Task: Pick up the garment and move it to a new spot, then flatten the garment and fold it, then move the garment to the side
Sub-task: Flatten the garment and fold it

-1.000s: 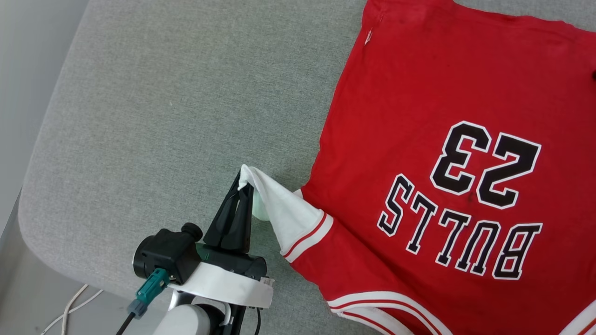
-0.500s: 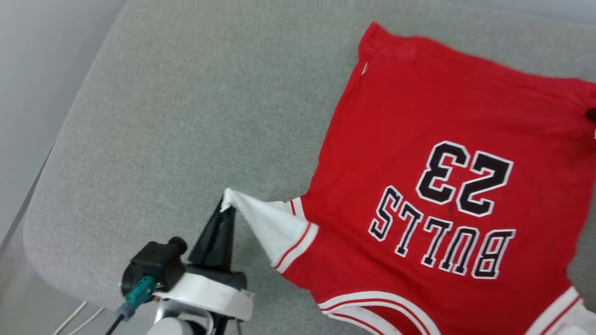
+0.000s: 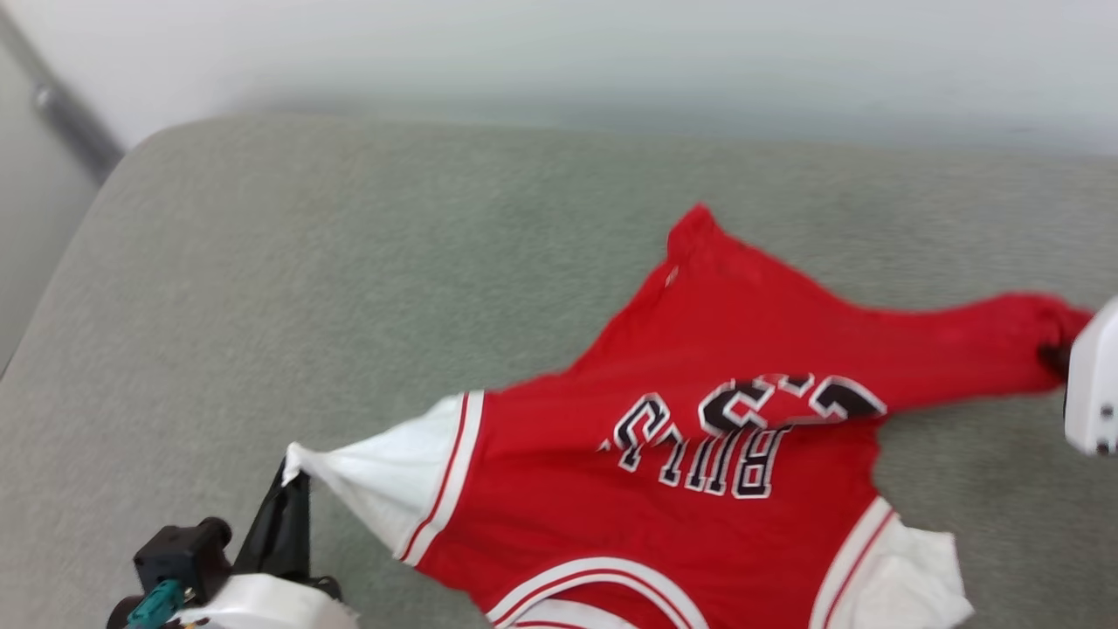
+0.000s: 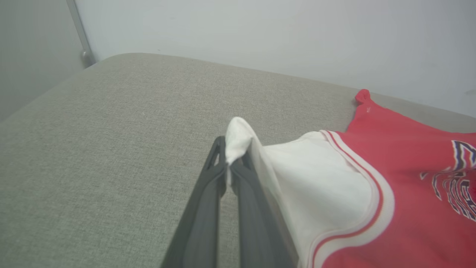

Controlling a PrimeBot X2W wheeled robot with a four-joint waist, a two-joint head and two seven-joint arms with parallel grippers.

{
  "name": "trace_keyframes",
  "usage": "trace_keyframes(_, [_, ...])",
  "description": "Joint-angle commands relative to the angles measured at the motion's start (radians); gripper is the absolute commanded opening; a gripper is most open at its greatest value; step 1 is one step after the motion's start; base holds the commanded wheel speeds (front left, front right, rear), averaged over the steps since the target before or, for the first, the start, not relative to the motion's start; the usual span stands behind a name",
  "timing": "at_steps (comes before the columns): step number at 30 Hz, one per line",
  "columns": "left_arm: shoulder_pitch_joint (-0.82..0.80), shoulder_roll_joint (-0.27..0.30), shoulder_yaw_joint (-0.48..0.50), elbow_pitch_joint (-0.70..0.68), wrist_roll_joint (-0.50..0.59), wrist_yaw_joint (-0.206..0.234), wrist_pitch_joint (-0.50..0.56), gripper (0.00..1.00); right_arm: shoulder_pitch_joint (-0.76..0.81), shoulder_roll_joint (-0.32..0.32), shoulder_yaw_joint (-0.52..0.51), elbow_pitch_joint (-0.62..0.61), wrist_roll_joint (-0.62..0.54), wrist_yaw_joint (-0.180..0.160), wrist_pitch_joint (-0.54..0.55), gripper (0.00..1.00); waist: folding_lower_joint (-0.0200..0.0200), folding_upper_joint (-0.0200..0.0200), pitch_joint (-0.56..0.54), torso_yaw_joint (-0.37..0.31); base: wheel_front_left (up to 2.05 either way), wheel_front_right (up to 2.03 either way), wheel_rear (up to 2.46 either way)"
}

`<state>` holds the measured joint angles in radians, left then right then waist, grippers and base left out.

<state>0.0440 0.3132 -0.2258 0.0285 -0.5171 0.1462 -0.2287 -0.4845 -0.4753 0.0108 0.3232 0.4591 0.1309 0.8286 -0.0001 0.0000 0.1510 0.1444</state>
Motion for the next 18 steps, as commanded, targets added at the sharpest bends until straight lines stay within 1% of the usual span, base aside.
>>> trace_keyframes(1, [0.02, 0.013, 0.015, -0.004, -0.006, 0.01, 0.004, 0.0, 0.076, -0.003, -0.01, -0.045, 0.014, 0.0, 0.008, 0.0, 0.0001, 0.0, -0.068, -0.08, 0.0, 0.0, 0.0])
trace_keyframes(3, [0.04, 0.025, 0.029, -0.009, -0.013, 0.022, 0.013, 0.0, 0.171, 0.0, -0.031, -0.129, 0.012, 0.0, 0.003, 0.0, 0.0001, 0.0, -0.075, -0.107, 0.0, 0.0, 0.0])
trace_keyframes(6, [0.059, 0.035, 0.037, -0.018, -0.017, 0.032, 0.023, 0.0, 0.323, 0.03, -0.07, -0.239, 0.013, 0.0, 0.011, 0.0, 0.0001, 0.0, -0.078, -0.138, 0.0, 0.0, 0.0])
trace_keyframes(8, [0.068, 0.041, 0.043, -0.024, -0.019, 0.038, 0.029, 0.0, 0.421, 0.064, -0.098, -0.295, 0.007, 0.0, 0.014, 0.0, 0.0001, 0.0, -0.075, -0.154, 0.0, 0.0, 0.0])
trace_keyframes(10, [0.073, 0.044, 0.046, -0.03, -0.021, 0.042, 0.033, 0.0, 0.513, 0.115, -0.125, -0.335, 0.009, 0.0, 0.015, 0.0, 0.0001, 0.0, -0.071, -0.166, 0.0, 0.0, 0.0])
trace_keyframes(13, [0.074, 0.047, 0.047, -0.037, -0.023, 0.048, 0.039, 0.0, 0.623, 0.19, -0.158, -0.351, 0.004, 0.0, 0.001, 0.0, 0.0001, 0.0, -0.066, -0.176, 0.0, 0.0, 0.0])
trace_keyframes(14, [0.074, 0.048, 0.046, -0.04, -0.022, 0.049, 0.04, 0.0, 0.651, 0.21, -0.163, -0.348, -0.003, 0.0, -0.007, 0.12, 0.0001, 0.0, -0.063, -0.178, 0.0, 0.0, 0.0])
trace_keyframes(15, [0.074, 0.049, 0.044, -0.042, -0.021, 0.05, 0.044, 0.0, 0.671, 0.234, -0.169, -0.342, -0.002, 0.0, -0.016, 0.45, 0.0001, 0.0, -0.062, -0.179, 0.0, 0.0, 0.0])
trace_keyframes(16, [0.075, 0.05, 0.043, -0.044, -0.022, 0.051, 0.046, 0.0, 0.688, 0.251, -0.17, -0.34, 0.001, 0.0, -0.035, 1.0, 0.0001, 0.0, -0.061, -0.181, 0.0, 0.0, 0.0])
trace_keyframes(18, [0.076, 0.051, 0.039, -0.049, -0.021, 0.049, 0.049, 0.0, 0.701, 0.272, -0.171, -0.342, 0.013, 0.0, -0.084, 1.0, 0.0001, 0.0, -0.059, -0.185, 0.0, 0.0, 0.0])
